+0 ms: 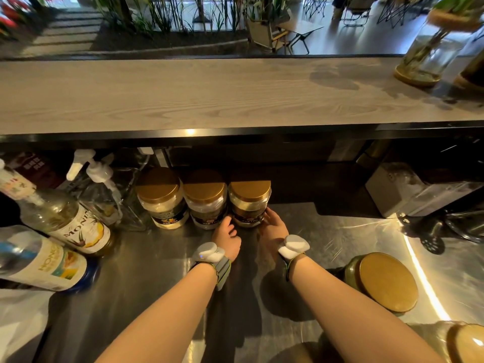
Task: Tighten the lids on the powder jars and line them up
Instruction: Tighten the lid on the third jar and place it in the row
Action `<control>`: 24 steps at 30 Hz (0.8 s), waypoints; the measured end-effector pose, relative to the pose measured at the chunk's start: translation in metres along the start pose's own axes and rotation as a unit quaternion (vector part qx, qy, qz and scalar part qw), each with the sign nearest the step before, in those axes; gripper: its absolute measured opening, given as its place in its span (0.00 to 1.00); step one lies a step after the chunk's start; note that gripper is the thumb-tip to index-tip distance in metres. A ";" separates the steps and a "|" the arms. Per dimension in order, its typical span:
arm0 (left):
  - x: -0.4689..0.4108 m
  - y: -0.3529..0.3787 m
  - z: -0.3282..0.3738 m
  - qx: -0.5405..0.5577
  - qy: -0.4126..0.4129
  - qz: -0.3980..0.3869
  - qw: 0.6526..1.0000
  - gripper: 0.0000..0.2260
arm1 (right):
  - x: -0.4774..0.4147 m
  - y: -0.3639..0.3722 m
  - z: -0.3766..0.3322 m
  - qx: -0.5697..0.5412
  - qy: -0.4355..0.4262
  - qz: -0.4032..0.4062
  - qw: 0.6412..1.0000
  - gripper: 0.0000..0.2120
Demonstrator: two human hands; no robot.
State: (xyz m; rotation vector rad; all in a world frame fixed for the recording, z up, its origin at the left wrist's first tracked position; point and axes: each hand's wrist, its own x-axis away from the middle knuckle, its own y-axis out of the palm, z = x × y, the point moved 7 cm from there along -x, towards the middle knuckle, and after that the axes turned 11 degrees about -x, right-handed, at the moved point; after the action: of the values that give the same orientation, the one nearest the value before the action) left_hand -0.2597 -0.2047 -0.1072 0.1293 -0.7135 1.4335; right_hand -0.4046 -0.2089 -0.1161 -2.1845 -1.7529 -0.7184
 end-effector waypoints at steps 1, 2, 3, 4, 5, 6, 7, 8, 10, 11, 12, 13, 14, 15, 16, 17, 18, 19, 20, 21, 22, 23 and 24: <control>-0.001 0.000 -0.001 0.009 -0.002 -0.001 1.000 0.33 | 0.001 0.000 0.000 0.006 -0.003 -0.004 1.000 0.32; -0.002 0.000 -0.001 0.016 -0.004 -0.003 1.000 0.33 | 0.002 0.001 0.000 0.013 -0.008 -0.009 1.000 0.32; -0.002 0.001 0.000 0.021 -0.002 -0.006 1.000 0.32 | 0.003 0.001 0.000 0.018 -0.008 -0.014 1.000 0.33; -0.001 0.001 0.001 0.023 0.000 -0.009 1.000 0.32 | 0.004 0.001 -0.002 0.014 -0.003 -0.019 1.000 0.33; 0.000 0.001 0.002 0.024 0.002 -0.012 1.000 0.32 | 0.006 0.003 -0.004 0.016 0.000 -0.026 1.000 0.33; 0.002 0.000 0.003 0.023 0.004 -0.014 1.000 0.31 | 0.010 0.003 -0.006 0.027 0.002 -0.035 0.999 0.32; 0.005 0.000 0.004 0.021 0.006 -0.014 1.000 0.31 | 0.014 0.004 -0.009 0.044 0.003 -0.041 0.998 0.31; 0.005 0.000 0.005 0.017 0.007 -0.011 1.000 0.31 | 0.017 0.005 -0.012 0.052 -0.006 -0.042 0.998 0.30; 0.012 -0.001 0.010 0.003 0.017 -0.001 1.000 0.29 | 0.025 0.002 -0.017 0.041 -0.024 -0.027 0.999 0.29; 0.017 0.000 0.013 -0.006 0.024 0.009 1.000 0.28 | 0.029 0.002 -0.020 0.046 -0.032 -0.026 0.998 0.29; 0.023 0.001 0.016 -0.012 0.032 0.018 0.999 0.28 | 0.036 0.001 -0.021 0.055 -0.033 -0.029 0.998 0.29; 0.031 0.002 0.018 -0.010 0.036 0.022 0.999 0.27 | 0.043 0.001 -0.022 0.074 -0.033 -0.040 0.996 0.28; 0.040 0.004 0.019 -0.014 0.044 0.020 0.999 0.26 | 0.055 0.000 -0.021 0.077 -0.032 -0.056 0.995 0.28; 0.042 0.006 0.022 -0.025 0.054 0.013 0.998 0.25 | 0.061 0.001 -0.024 0.068 -0.031 -0.070 0.995 0.27; 0.053 0.010 0.020 -0.051 0.067 -0.001 0.996 0.24 | 0.075 -0.002 -0.022 0.063 -0.037 -0.075 0.995 0.27; 0.054 0.010 0.021 -0.081 0.076 -0.007 0.994 0.23 | 0.082 -0.002 -0.026 0.081 -0.046 -0.073 0.993 0.26; 0.068 0.012 0.018 -0.115 0.087 -0.014 0.989 0.23 | 0.102 -0.008 -0.026 0.107 -0.057 -0.062 0.991 0.24; 0.073 0.012 0.019 -0.138 0.098 -0.013 0.985 0.22 | 0.112 -0.009 -0.031 0.138 -0.077 -0.057 0.986 0.23; 0.086 0.014 0.016 -0.157 0.111 -0.012 0.981 0.21 | 0.128 -0.014 -0.029 0.172 -0.103 -0.056 0.978 0.21; 0.092 0.015 0.017 -0.175 0.126 -0.004 0.976 0.20 | 0.136 -0.016 -0.032 0.204 -0.122 -0.060 0.969 0.19; 0.107 0.019 0.014 -0.194 0.142 -0.012 0.971 0.20 | 0.150 -0.025 -0.027 0.228 -0.126 -0.058 0.964 0.18; 0.132 0.024 0.006 -0.206 0.155 -0.025 0.966 0.20 | 0.177 -0.036 -0.016 0.240 -0.125 -0.050 0.961 0.17; 0.137 0.027 0.005 -0.199 0.165 -0.035 0.965 0.20 | 0.181 -0.043 -0.013 0.247 -0.125 -0.049 0.960 0.16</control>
State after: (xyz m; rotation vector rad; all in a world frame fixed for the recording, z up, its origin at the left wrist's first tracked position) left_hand -0.2907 -0.0858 -0.0413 -0.3858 -0.6970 1.1794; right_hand -0.4211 -0.0524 -0.0152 -1.9103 -1.9110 -0.0019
